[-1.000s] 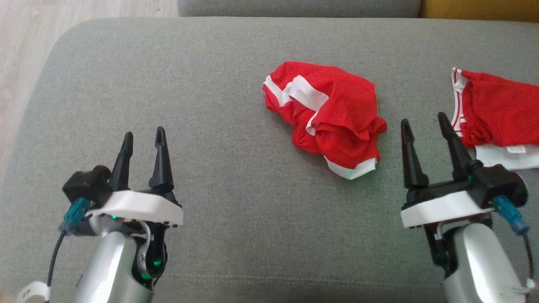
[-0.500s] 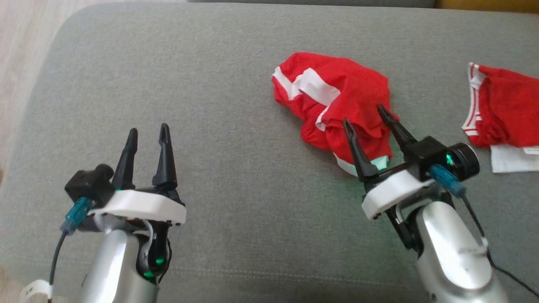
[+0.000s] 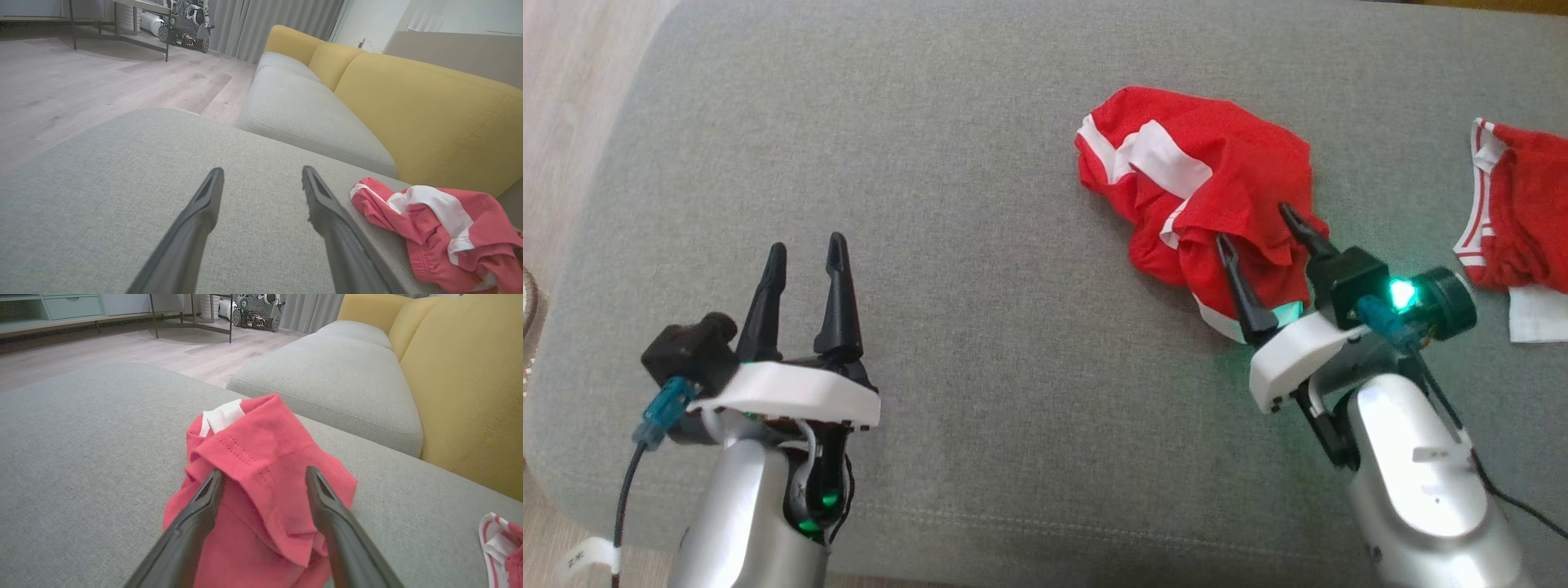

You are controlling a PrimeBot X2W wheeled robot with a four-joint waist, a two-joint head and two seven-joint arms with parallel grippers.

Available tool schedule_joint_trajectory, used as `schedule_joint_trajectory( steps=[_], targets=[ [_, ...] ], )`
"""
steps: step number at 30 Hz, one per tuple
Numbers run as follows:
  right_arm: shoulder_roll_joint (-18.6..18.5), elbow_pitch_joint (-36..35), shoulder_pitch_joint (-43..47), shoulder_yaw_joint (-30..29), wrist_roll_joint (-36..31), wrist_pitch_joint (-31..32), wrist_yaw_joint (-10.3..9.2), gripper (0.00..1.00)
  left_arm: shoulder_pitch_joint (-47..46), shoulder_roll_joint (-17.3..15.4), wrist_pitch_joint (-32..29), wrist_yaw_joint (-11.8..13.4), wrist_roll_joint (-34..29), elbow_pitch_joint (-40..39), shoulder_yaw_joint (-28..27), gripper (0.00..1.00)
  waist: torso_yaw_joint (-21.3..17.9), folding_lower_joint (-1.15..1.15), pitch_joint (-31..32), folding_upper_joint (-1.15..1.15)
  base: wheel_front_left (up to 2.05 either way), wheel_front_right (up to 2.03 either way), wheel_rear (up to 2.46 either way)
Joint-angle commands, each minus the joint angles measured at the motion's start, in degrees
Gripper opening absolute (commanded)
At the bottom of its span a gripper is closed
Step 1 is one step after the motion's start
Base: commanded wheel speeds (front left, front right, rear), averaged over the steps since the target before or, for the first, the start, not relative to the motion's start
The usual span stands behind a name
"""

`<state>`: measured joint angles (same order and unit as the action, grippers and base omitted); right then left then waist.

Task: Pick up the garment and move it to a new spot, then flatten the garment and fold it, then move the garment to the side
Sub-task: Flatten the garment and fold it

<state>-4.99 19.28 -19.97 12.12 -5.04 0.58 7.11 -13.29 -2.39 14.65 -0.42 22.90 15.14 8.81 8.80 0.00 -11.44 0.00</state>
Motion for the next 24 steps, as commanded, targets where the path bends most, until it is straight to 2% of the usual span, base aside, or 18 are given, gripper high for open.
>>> schedule_joint_trajectory(
  steps=[1,4,5,6,7,15,24],
  targets=[
    [0.5,-1.5,-2.4,0.7,-0.4,-0.2,0.37,1.0,-2.4,-0.5,0.3,0.2,0.4,-1.8,-1.3,1.0,0.0,0.0,-0.2,0.0,0.0,0.0,0.0],
    [0.9,-1.0,-3.1,0.1,-0.4,-0.7,0.37,1.0,-2.5,-0.5,0.3,0.4,0.6,-1.7,-1.0,1.0,-0.2,0.0,-0.5,0.0,0.0,0.0,0.0],
    [1.0,-0.8,-3.4,-0.1,-0.5,-1.0,0.37,0.71,-2.6,-0.5,0.3,0.4,0.7,-1.6,-0.9,1.0,-0.3,0.0,-0.6,0.0,0.0,0.0,0.0],
    [1.1,-0.7,-3.5,-0.4,-0.5,-1.4,0.37,0.2,-2.6,-0.5,0.3,0.4,0.8,-1.6,-0.9,1.0,-0.4,0.0,-0.7,0.0,0.0,0.0,0.0],
    [1.2,-0.6,-3.7,-0.5,-0.6,-1.8,0.37,0.0,-2.6,-0.5,0.3,0.3,0.9,-1.5,-0.8,1.0,-0.5,0.0,-0.7,0.0,0.0,0.0,0.0],
    [1.7,-3.4,-0.7,-5.2,2.3,-3.9,0.37,0.0,-2.5,-0.5,0.3,0.1,0.4,-0.8,-0.9,1.0,-3.3,0.0,0.5,0.0,0.0,0.0,0.0],
    [-0.3,-10.4,6.8,-8.1,6.3,-0.6,0.37,0.0,-1.8,-0.5,0.3,-0.2,-0.3,-0.2,-0.9,1.0,-7.8,0.0,2.0,0.0,0.0,0.0,0.0]
  ],
)
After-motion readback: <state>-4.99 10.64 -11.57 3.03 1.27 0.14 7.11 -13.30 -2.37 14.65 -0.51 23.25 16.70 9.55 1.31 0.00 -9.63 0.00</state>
